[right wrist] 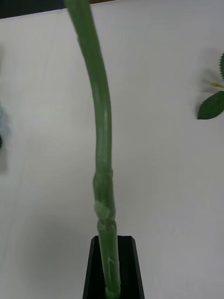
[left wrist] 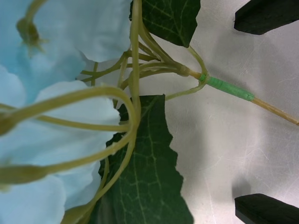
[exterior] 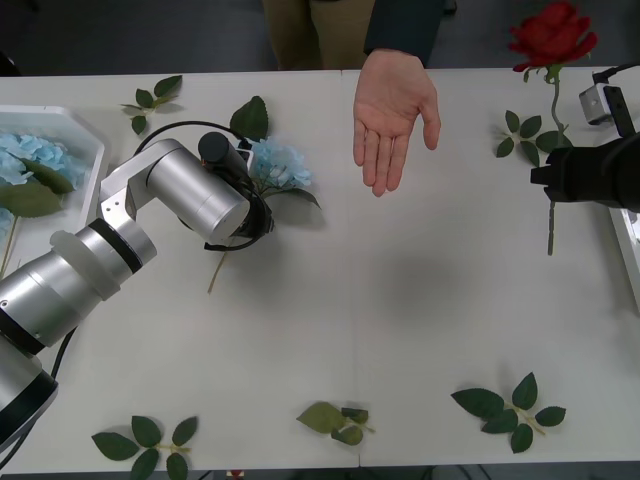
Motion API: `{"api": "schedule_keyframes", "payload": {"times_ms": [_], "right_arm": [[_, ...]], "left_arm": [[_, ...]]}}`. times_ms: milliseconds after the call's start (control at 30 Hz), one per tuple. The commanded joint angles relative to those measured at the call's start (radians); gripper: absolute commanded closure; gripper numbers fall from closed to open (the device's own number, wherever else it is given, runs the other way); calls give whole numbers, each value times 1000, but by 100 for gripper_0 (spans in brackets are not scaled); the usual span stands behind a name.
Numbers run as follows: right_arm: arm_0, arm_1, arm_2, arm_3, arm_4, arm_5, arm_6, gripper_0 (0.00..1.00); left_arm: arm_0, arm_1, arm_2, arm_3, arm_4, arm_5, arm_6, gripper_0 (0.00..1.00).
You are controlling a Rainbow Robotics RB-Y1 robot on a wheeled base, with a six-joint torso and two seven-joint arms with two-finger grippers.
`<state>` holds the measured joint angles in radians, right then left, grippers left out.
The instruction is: Place the red flowers into the right box and the blue flowers into the left box. If a person shows an open palm, hand one flower to the person first, then continue sorting.
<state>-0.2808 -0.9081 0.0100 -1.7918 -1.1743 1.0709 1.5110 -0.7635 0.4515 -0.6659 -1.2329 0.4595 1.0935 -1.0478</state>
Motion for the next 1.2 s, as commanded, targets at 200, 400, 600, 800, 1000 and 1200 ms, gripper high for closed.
{"api": "schedule_keyframes", "payload": {"times_ms": [200,400,600,800,1000,1200], "right_arm": [[107,281,-219,-480,229,241,-152,100],[86,430,-203,-712,349,323,-189,100],[-17,465,-64,-822,553,351,-181,100],[-146,480,208,-807,904,345,-239,100],[-278,529,377,-660,1125,261,-359,100],[-331,578,398,-498,1200,133,-388,100]], "left_arm": [[-48,-19,11,-5,-18,-12,-23,0],[-46,-17,11,-4,-19,-10,-27,0],[-45,-17,11,-4,-19,-10,-29,0],[-45,-17,11,-4,-22,-9,-29,0],[-45,-17,11,-4,-27,-9,-29,0],[-46,-17,11,-5,-32,-9,-29,0]]}}
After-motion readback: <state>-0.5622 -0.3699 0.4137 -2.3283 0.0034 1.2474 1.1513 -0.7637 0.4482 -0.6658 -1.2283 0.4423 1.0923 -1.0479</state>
